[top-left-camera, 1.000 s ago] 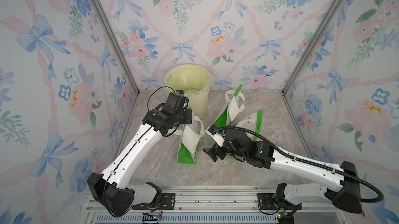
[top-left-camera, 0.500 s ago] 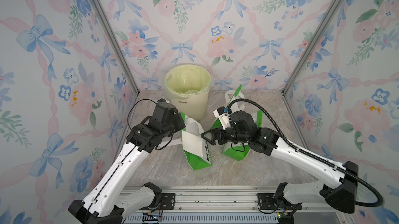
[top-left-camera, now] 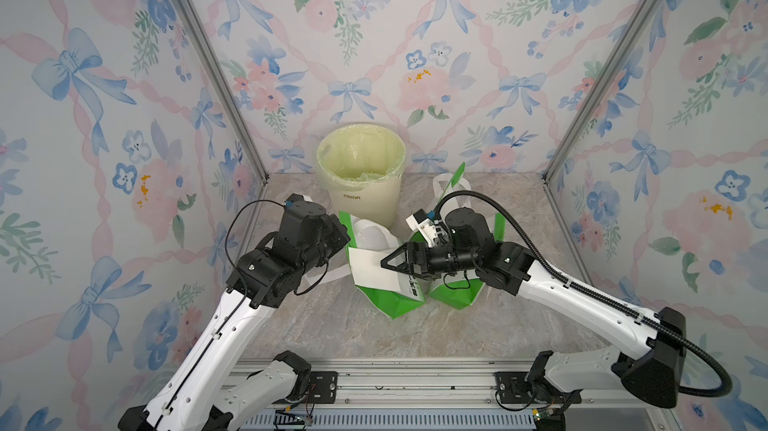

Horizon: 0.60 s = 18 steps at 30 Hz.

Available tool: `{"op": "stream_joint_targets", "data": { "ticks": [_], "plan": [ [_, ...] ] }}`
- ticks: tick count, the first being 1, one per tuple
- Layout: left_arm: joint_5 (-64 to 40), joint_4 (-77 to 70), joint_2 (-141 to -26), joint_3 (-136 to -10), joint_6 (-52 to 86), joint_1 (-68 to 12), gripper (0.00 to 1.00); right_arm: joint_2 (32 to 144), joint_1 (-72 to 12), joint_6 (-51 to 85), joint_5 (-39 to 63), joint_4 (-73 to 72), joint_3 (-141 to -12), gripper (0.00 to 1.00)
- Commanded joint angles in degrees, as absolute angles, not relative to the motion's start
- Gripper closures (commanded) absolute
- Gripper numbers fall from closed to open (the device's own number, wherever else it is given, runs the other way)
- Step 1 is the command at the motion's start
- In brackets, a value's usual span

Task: Shred takeout receipts and throw away
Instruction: Tear off the takeout receipt from the takeout bag.

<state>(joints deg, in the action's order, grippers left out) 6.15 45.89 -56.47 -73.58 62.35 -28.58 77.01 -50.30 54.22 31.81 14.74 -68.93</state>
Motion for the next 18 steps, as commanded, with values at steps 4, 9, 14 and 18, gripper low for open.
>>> {"op": "stream_joint_targets", "data": {
  "ticks": [4,9,14,18],
  "plan": [
    [6.3,43.9,-55.6,-73.0,64.1,-28.6,1.0,77.2,-49.8,56.4,33.0,13.9,-66.7,0.11],
    [6.3,43.6,-55.6,-72.6,64.1,-28.6,1.0,77.7,-49.7,60.8,38.0,6.1,-65.0,0.19],
    [6.4,43.6,-55.6,-72.1,63.8,-28.5,1.0,76.8,-49.4,62.9,39.5,2.1,-64.2,0.18],
    [7.2,43.7,-55.8,-72.0,63.5,-28.3,1.0,75.6,-49.1,63.4,39.7,2.0,-63.9,0.18]
  ]
}}
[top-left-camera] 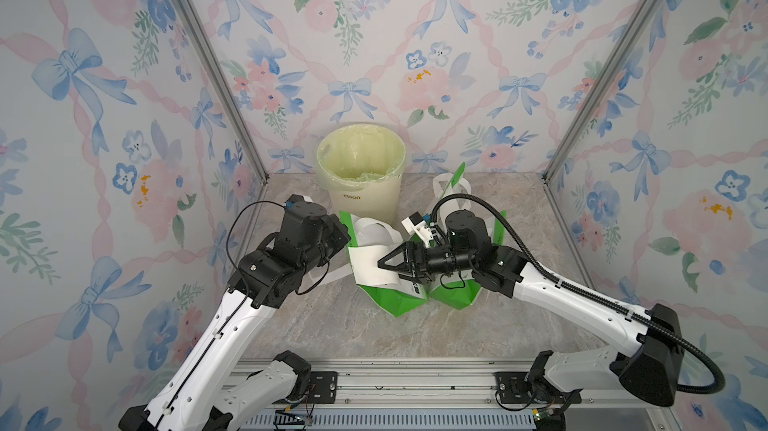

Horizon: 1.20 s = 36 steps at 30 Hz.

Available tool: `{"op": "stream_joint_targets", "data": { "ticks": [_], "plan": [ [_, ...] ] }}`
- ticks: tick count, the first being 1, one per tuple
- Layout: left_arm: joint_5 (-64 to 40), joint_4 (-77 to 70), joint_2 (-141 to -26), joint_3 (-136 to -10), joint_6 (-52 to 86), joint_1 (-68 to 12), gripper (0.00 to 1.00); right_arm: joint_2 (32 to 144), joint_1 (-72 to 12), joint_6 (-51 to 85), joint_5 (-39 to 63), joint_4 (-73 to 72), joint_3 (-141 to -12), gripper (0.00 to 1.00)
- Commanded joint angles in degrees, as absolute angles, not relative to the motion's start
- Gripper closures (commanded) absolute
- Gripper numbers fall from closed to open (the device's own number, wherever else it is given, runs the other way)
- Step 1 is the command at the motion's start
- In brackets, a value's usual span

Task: Shred takeout receipts and throw away
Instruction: Tear off the takeout receipt from the takeout bag.

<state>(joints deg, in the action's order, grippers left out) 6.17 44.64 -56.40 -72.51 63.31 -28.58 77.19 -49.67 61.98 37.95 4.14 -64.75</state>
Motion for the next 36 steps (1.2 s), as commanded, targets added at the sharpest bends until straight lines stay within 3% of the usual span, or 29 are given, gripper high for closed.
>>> {"op": "stream_joint_targets", "data": {
  "ticks": [1,15,29,33,36],
  "plan": [
    [7.1,43.6,-56.0,-72.1,63.4,-28.4,1.0,75.4,-49.1,63.2,39.8,2.4,-64.0,0.19],
    [8.5,43.8,-57.4,-71.3,60.4,-28.3,1.0,74.0,-47.9,58.8,37.2,12.3,-66.4,0.28],
    [8.8,43.8,-57.6,-70.0,59.2,-28.4,1.0,78.0,-49.7,60.3,39.7,6.5,-68.2,0.35],
    [8.9,43.8,-57.9,-70.3,58.7,-28.4,1.0,80.1,-50.4,58.7,39.7,7.9,-69.7,0.41],
    [8.8,43.8,-57.9,-70.3,58.4,-28.3,1.0,81.5,-50.7,57.5,39.5,9.2,-70.6,0.52]
  ]
}}
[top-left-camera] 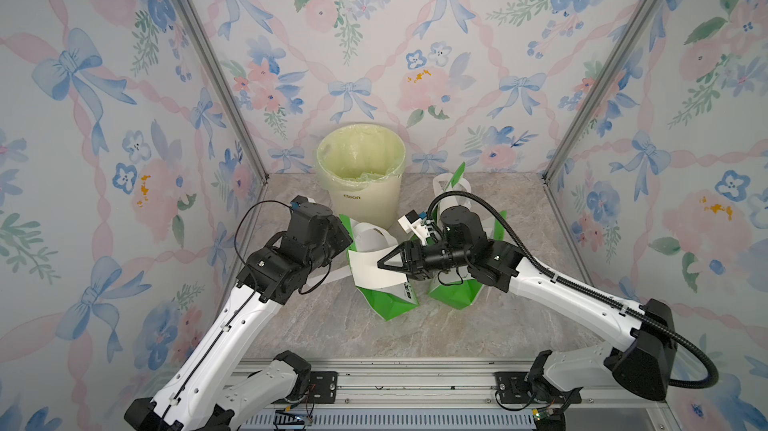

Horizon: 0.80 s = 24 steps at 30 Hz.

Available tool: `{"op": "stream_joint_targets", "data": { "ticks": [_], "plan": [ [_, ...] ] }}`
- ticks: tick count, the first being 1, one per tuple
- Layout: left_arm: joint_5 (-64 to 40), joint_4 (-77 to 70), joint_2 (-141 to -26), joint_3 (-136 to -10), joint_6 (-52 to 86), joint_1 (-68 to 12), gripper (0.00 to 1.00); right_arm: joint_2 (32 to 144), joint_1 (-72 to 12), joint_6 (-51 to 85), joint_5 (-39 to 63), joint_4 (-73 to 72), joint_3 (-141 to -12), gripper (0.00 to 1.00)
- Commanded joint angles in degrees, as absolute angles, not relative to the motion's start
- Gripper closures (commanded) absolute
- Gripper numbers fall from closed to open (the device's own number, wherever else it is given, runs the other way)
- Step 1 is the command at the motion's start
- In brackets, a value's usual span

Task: Shred takeout receipts and throw away
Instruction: Tear off the takeout receipt from the takeout bag.

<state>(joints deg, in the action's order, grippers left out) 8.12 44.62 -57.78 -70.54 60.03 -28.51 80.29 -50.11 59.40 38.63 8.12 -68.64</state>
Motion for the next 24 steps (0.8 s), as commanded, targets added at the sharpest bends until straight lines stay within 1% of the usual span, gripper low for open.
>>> {"op": "stream_joint_targets", "data": {
  "ticks": [1,5,7,11,13,15,19,24],
  "plan": [
    [8.8,43.8,-57.8,-70.2,58.4,-28.3,1.0,81.8,-50.8,57.1,39.4,9.5,-70.9,0.52],
    [8.9,43.8,-57.8,-70.0,58.2,-28.3,1.0,83.0,-51.0,55.0,38.8,11.8,-72.4,0.66],
    [9.1,43.9,-57.8,-69.9,58.1,-28.3,1.0,83.4,-51.1,54.3,38.7,12.4,-72.8,0.77],
    [9.3,43.9,-57.7,-69.5,57.9,-28.4,1.0,83.8,-51.2,53.3,38.7,12.9,-73.6,0.9],
    [9.2,43.9,-57.7,-68.9,58.0,-28.3,1.0,84.0,-51.2,52.7,38.8,13.4,-74.0,0.92],
    [9.2,43.9,-57.8,-68.3,58.0,-28.3,1.0,83.9,-51.4,52.1,39.0,13.5,-74.4,0.97],
    [9.5,44.0,-57.7,-67.3,57.6,-28.3,1.0,84.0,-51.7,49.3,39.1,15.5,-76.1,0.99],
    [9.8,44.1,-58.2,-66.1,56.9,-28.6,1.0,83.8,-53.1,40.7,38.3,20.1,-80.3,1.0]
  ]
}}
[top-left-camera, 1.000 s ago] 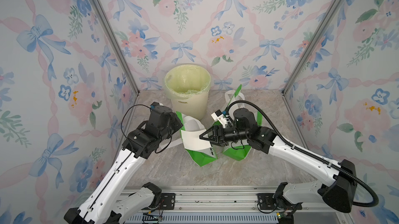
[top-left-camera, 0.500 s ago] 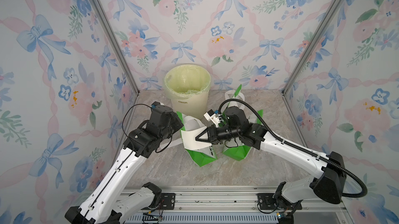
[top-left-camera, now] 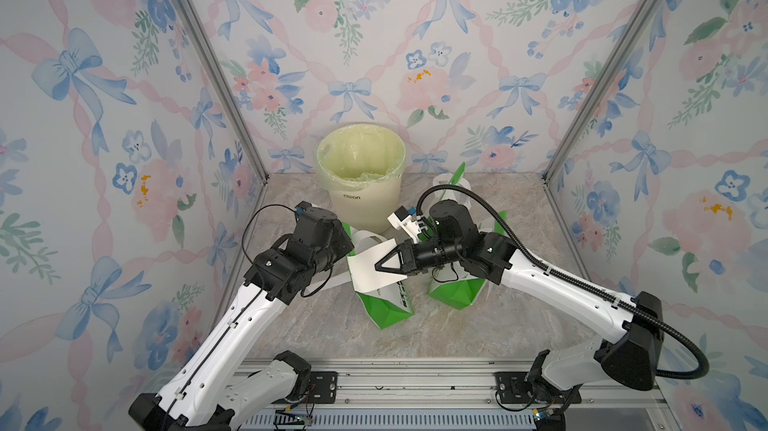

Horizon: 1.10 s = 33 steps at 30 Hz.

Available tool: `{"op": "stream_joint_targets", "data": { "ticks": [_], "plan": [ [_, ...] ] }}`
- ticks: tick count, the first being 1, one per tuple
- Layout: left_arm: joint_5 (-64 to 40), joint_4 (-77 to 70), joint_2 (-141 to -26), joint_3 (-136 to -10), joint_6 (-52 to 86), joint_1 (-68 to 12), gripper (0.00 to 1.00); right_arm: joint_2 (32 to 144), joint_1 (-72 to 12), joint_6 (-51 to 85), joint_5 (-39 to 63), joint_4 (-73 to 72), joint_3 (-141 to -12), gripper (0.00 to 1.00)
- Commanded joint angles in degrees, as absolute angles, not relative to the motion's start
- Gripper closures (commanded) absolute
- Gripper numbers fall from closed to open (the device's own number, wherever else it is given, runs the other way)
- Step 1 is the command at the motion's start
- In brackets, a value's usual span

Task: Shred takeout receipts and throw away
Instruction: Tear off the takeout receipt from the takeout bag.

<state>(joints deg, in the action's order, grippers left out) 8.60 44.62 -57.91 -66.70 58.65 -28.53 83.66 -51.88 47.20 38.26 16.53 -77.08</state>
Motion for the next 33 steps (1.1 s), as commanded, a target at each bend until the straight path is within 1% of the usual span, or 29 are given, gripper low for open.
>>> {"op": "stream_joint_targets", "data": {
  "ticks": [1,17,30,33],
  "plan": [
    [10.0,44.1,-58.3,-66.0,56.7,-28.6,1.0,83.7,-53.3,39.7,38.4,20.3,-80.8,1.0],
    [11.4,45.1,-60.4,-65.9,54.0,-28.7,1.0,81.0,-53.5,33.1,39.7,25.1,-85.6,1.0],
    [12.2,45.9,-60.6,-66.2,53.5,-28.7,1.0,77.3,-53.6,32.6,39.3,25.1,-84.0,1.0],
    [13.6,46.8,-60.6,-68.0,51.4,-28.7,1.0,76.9,-53.0,32.6,38.4,25.3,-83.6,1.0]
  ]
}}
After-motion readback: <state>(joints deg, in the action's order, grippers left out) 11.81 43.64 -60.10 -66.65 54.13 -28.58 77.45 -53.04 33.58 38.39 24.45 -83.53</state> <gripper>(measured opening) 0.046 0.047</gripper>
